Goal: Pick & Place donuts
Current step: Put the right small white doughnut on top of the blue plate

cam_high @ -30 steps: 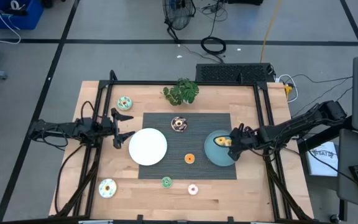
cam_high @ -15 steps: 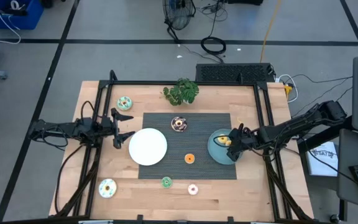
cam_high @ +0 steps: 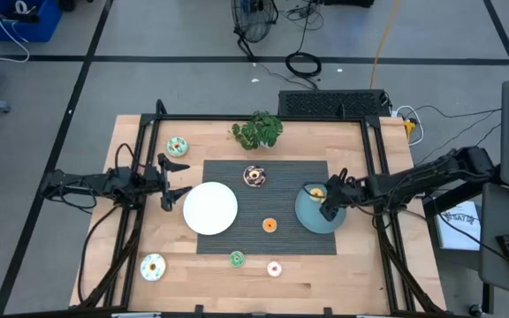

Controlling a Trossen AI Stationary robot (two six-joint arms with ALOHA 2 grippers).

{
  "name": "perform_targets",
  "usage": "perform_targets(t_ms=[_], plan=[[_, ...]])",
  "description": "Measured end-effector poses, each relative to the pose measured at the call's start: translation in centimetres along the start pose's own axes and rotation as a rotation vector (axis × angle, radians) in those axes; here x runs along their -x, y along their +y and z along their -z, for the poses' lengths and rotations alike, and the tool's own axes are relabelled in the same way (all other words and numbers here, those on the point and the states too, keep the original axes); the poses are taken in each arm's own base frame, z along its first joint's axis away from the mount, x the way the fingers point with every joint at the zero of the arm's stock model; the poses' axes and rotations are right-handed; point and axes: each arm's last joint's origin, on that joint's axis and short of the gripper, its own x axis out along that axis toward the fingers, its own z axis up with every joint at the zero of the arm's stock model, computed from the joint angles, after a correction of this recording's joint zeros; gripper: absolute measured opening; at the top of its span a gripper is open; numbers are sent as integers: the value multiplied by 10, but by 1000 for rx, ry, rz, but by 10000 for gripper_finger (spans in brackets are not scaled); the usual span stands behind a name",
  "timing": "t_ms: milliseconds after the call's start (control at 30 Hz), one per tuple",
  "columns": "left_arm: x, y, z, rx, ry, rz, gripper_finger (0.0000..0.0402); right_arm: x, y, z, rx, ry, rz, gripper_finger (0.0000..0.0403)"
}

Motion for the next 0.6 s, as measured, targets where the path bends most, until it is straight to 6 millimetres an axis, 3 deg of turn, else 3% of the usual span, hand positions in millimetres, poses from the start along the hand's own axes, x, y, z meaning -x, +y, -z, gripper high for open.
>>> perform_targets(t_ms=[367,600], plan=[[0,0,0,-1,1,0,349,11,-8,-15,-37,-177,17,251],[0,0,0,0,0,0,349,21,7,-35,20,-432,-91,251]])
